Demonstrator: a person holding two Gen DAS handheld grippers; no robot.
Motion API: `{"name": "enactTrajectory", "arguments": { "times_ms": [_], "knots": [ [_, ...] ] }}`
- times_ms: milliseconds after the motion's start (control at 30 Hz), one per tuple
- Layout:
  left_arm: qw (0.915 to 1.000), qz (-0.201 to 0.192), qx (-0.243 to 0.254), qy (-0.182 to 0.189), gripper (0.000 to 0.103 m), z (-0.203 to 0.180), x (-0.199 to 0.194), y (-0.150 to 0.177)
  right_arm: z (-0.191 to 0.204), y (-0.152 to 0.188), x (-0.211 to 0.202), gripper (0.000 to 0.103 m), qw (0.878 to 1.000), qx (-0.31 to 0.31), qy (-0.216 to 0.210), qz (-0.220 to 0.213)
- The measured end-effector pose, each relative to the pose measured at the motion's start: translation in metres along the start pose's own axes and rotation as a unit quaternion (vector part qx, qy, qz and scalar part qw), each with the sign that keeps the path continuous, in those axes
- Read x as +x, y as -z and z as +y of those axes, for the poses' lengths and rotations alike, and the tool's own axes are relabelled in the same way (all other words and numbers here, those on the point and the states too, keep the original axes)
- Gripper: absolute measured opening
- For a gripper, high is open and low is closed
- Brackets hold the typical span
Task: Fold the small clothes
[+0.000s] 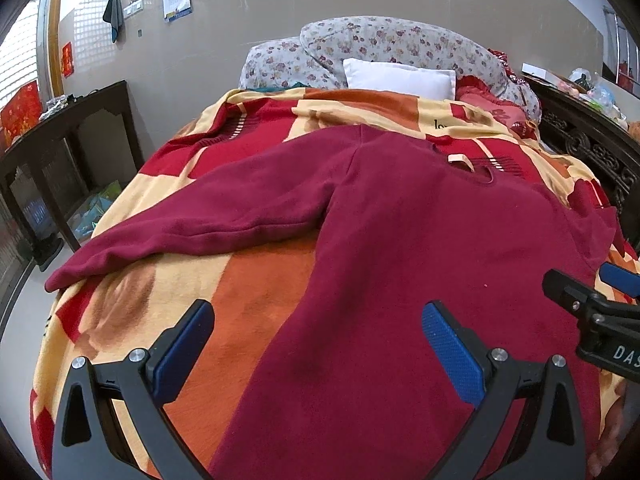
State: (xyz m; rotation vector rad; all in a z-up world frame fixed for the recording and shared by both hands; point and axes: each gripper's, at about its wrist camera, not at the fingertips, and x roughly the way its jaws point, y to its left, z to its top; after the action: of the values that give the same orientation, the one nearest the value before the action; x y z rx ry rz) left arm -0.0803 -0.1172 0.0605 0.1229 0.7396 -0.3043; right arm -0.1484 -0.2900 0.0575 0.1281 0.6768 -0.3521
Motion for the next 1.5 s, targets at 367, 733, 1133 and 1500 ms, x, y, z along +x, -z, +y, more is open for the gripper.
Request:
{"name": "enactTrajectory", "arguments": {
  "times_ms": [367, 733, 1133, 1500],
  "knots": [
    [0.9999, 0.013, -0.007, 0.003, 0.103, 0.003, 0.014, -0.001, 0.000, 0.000, 0.022, 0.103, 1.000, 0.013, 0.005, 0.025],
    [0.9999, 0.013, -0.011, -0.002, 0.103, 0.007, 0.017, 0.000, 0.010, 0.001, 0.024, 0.103, 1.000, -0.002, 0.003, 0.029],
    [0.9996, 0.016, -0.023, -0.004, 0.103, 0.015, 0.017, -0.001, 0.024, 0.001, 0.026, 0.103, 0.999, -0.010, 0.003, 0.036],
    [0.9990, 0.018, -0.039, -0.011, 0.103, 0.028, 0.018, -0.003, 0.043, 0.001, 0.030, 0.103, 0.999, -0.028, 0.002, 0.043]
  ]
}}
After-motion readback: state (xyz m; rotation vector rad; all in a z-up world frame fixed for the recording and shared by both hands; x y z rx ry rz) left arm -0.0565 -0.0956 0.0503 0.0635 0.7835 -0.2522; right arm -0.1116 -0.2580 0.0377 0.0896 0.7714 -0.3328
